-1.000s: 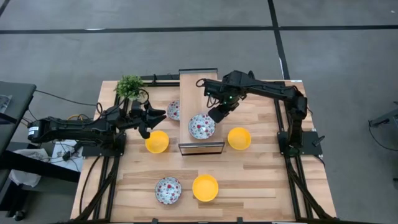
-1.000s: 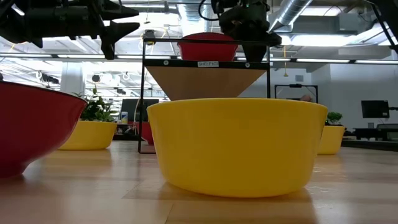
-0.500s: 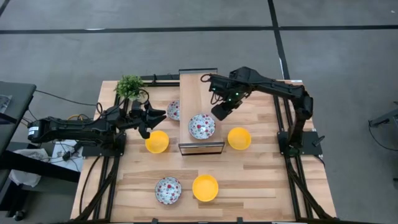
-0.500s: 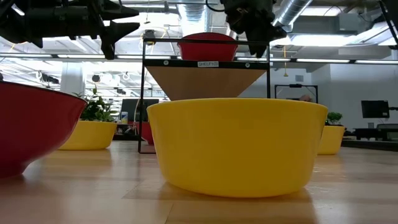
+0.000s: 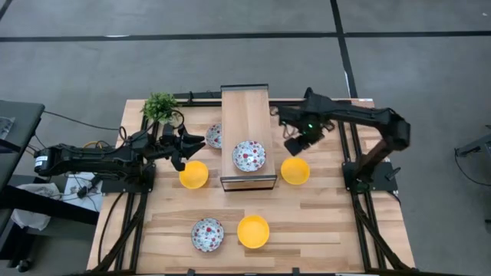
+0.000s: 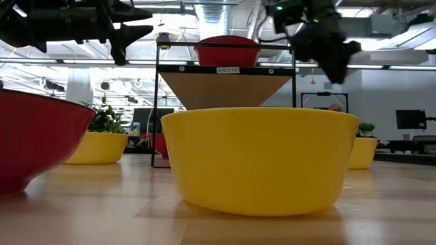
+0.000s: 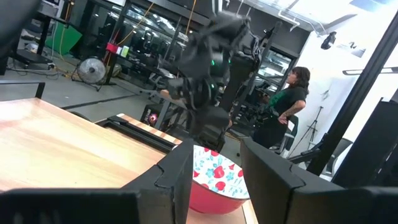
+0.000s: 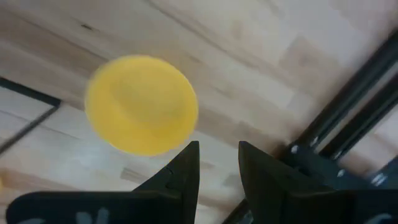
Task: Pick & Place Mini bowls
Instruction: Put the right yellow bowl on the shelf
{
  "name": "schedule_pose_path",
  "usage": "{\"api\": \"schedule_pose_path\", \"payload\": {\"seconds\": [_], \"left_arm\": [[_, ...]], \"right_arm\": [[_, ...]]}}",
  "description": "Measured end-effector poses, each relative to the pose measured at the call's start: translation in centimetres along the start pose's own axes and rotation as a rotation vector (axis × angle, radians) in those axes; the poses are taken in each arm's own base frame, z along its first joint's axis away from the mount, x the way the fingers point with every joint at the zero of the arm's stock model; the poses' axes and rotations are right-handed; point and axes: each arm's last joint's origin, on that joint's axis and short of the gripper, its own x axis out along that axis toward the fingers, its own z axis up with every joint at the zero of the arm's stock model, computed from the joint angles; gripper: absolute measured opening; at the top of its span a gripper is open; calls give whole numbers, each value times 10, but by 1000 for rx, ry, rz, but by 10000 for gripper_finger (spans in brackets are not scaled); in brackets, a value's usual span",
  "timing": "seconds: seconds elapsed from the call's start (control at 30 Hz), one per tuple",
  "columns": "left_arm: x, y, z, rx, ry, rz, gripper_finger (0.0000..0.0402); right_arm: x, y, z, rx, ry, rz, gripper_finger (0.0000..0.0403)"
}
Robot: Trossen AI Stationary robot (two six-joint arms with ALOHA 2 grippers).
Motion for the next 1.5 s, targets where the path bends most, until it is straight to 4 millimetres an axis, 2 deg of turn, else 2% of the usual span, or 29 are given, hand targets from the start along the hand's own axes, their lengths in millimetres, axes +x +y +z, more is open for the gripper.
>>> {"api": "schedule_pose_path", "payload": {"seconds": [0.23, 0.43, 0.63, 0.83, 1.23, 1.5], "left_arm": [[0, 0, 0, 0, 0, 0, 131], [0, 0, 0, -4, 0, 0, 131], [0, 0, 0, -6, 0, 0, 131], [0, 0, 0, -49, -1, 0, 131], [0, 0, 0, -49, -1, 0, 131], [0, 0, 0, -49, -1, 0, 131]], "right_arm": [[29, -12, -32, 146, -4, 61, 102], [55, -8, -46, 200, -36, 86, 102], [83, 0, -44, 213, -41, 99, 102], [103, 2, -38, 225, -24, 77, 102], [117, 8, -25, 233, -31, 43, 102], [117, 8, -25, 233, -42, 51, 102]]}}
